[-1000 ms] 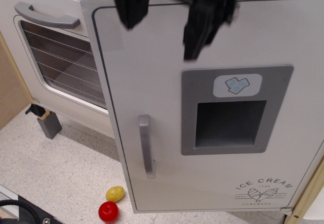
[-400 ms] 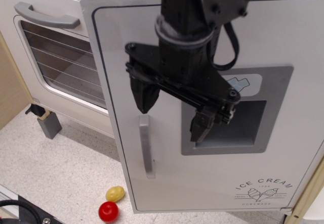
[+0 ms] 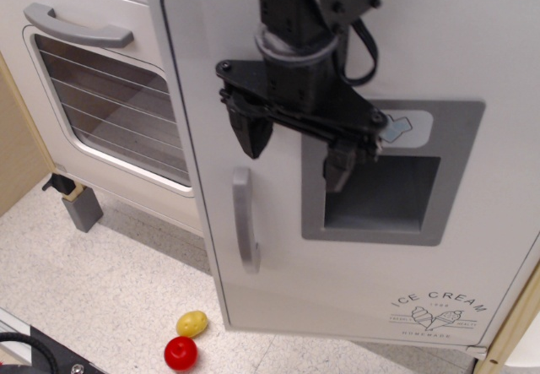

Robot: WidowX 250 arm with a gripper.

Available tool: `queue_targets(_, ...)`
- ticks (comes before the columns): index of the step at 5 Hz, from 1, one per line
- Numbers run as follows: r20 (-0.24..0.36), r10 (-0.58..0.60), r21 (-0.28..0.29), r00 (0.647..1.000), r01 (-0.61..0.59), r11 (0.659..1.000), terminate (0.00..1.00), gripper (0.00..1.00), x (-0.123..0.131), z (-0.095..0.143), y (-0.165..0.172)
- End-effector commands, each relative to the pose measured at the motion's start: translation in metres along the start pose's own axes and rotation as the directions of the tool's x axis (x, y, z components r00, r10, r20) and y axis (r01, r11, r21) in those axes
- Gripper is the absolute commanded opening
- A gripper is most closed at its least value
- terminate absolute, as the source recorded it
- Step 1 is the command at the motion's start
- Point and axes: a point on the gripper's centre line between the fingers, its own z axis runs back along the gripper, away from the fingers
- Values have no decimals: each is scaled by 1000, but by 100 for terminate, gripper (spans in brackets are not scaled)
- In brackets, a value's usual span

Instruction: Close fridge

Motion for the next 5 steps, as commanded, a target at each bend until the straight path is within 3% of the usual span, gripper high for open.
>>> queue_targets(1,141,101,-51,985,-95,994,0,100,30,3,11)
queue_targets(5,205,186,-63,961,-177,982,0,100,74,0,26)
